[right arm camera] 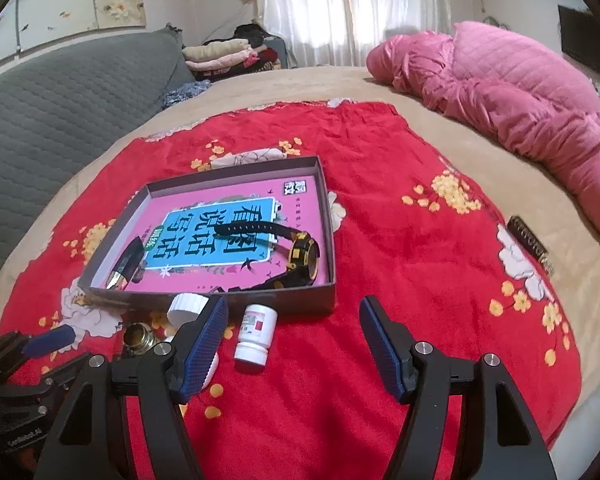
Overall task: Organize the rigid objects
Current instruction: 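Withdraw both open tools from the box back toward the remaining objects, then move the right tool to the white pill bottle while the left tool approaches the silver spring cup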
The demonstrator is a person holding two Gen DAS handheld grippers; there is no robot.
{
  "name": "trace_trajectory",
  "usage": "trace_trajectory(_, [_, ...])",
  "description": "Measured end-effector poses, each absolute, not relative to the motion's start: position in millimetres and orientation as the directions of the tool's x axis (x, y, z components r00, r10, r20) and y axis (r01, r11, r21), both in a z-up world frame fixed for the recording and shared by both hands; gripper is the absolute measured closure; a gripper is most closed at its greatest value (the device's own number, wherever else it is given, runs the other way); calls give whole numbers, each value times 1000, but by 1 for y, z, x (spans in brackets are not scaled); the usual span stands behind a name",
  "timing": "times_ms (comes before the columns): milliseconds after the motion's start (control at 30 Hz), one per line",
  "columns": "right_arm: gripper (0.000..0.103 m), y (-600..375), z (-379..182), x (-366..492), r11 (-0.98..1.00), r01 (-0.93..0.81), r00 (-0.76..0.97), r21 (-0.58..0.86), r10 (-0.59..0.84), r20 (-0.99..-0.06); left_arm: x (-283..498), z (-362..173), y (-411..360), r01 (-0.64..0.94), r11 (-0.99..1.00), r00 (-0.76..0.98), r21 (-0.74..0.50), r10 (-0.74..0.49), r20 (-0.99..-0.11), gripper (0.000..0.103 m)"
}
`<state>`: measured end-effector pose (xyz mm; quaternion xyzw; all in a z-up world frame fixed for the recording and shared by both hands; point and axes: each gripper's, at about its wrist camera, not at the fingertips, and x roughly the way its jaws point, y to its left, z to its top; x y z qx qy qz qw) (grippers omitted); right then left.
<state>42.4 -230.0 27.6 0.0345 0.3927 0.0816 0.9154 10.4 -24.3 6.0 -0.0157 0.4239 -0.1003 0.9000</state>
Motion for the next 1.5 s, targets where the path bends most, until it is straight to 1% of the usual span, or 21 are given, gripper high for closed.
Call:
trace_trajectory(600, [33, -224, 17, 35, 980, -147, 638, 136, 199, -744, 11, -8, -35, 220, 960, 548, -171, -267, -793, 50])
trace_trajectory(800, [33, -221, 7, 33, 979, -159, 606, 129, 200, -770, 11, -11, -34, 211, 960, 539, -184, -271, -798, 50])
trace_trajectory(1000, [33, -214, 0, 32, 976, -178, 587, 124, 207, -783, 12, -17, -34, 206, 964, 534, -171, -257, -806, 50])
trace_trajectory(1233, [33, -212, -8, 35, 977, -176, 572, 120, 201, -795, 17, -25, -36, 218, 958, 525, -185, -275, -805, 50])
trace_trajectory(1300, [33, -213, -9, 36, 977, -175, 571, 120, 200, -796, 17, -25, -37, 230, 954, 525, -194, -290, -800, 54])
trace_trajectory(1433, [33, -213, -12, 37, 976, -174, 562, 127, 205, -801, 19, -26, -38, 238, 948, 528, -211, -309, -791, 57])
trace_trajectory(1500, [33, -214, -12, 37, 977, -171, 563, 128, 203, -801, 21, -27, -37, 244, 946, 529, -214, -315, -788, 63])
